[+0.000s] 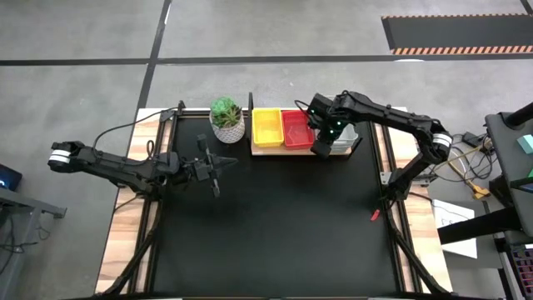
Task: Stack baskets on shelf by color
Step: Stack the gray bin on top of the gray bin on the shelf, then adjust the yellow bin on the shelf
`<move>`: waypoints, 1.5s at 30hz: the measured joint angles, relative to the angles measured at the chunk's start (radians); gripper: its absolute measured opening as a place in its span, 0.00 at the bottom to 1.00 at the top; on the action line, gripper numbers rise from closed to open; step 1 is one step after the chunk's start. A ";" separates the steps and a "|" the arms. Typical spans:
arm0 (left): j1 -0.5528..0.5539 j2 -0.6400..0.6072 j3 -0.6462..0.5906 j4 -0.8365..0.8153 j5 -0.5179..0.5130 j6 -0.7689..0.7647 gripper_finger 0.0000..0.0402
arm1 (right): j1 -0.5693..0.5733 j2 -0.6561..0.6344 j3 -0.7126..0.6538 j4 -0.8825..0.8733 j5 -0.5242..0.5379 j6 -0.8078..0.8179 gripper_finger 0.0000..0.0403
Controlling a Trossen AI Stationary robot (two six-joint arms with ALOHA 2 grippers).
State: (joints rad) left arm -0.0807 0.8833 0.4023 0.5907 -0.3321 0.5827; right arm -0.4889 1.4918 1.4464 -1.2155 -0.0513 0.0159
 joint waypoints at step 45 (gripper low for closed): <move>0.000 0.000 0.000 -0.004 0.000 0.000 0.00 | 0.163 0.046 0.117 0.377 -0.002 -0.089 0.19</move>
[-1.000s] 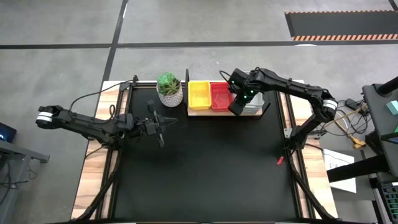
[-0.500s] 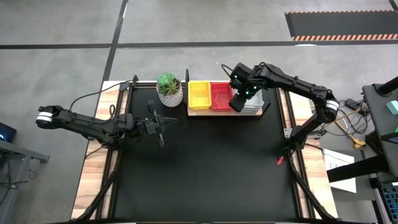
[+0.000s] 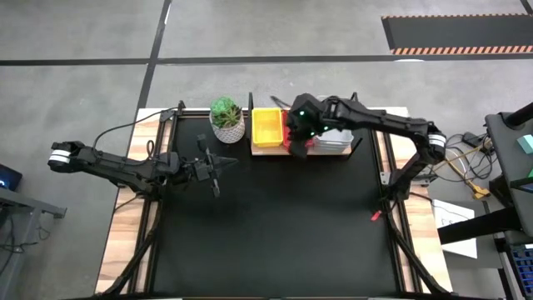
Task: Stack baskets on shelf by color
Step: Adjust the yellow bin on the shelf
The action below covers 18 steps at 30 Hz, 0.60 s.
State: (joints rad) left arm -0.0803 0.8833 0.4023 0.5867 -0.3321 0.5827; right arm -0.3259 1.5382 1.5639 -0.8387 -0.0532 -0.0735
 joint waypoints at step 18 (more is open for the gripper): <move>0.003 -0.233 -0.174 -0.013 0.203 -0.001 0.00 | 0.261 -0.015 -0.578 0.980 -0.026 -0.264 0.02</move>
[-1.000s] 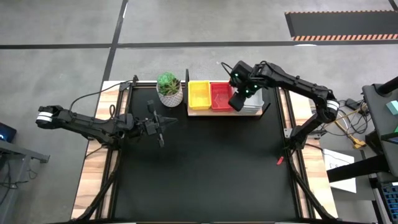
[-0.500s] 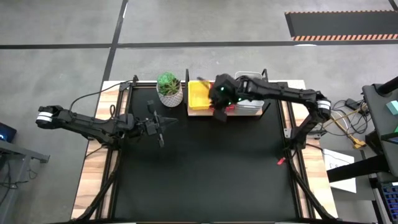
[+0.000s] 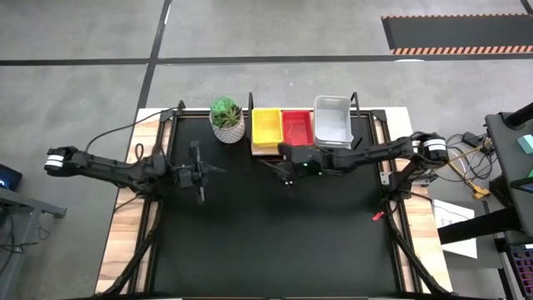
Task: Stack baskets on shelf by color
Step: Adjust the yellow bin on the shelf
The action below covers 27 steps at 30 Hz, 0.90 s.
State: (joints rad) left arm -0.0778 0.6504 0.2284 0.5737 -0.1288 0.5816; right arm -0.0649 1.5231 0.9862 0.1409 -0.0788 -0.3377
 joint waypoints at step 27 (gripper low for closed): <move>0.013 -0.319 -0.219 0.014 -0.092 -0.132 0.00 | -0.065 -0.665 -0.606 0.313 0.038 -0.013 0.02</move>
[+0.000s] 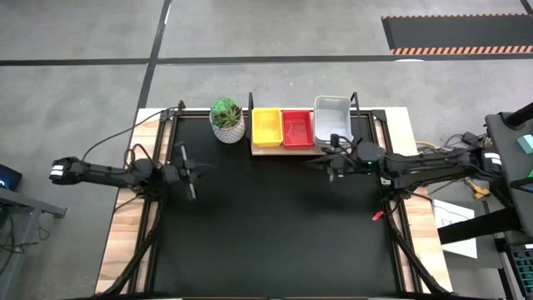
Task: Stack baskets on shelf by color
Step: Adjust the yellow bin on the shelf
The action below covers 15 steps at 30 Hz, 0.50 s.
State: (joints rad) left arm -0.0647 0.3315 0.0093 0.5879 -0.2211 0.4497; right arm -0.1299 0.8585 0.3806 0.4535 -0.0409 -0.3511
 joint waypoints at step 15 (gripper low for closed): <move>0.000 0.034 -0.002 -0.030 -0.001 -0.217 0.00 | -0.004 -0.393 -0.242 -0.005 0.019 -0.002 0.02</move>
State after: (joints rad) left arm -0.0647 0.3658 0.0078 0.5583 -0.2218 0.2331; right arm -0.1341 0.4650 0.1384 0.4489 -0.0216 -0.3535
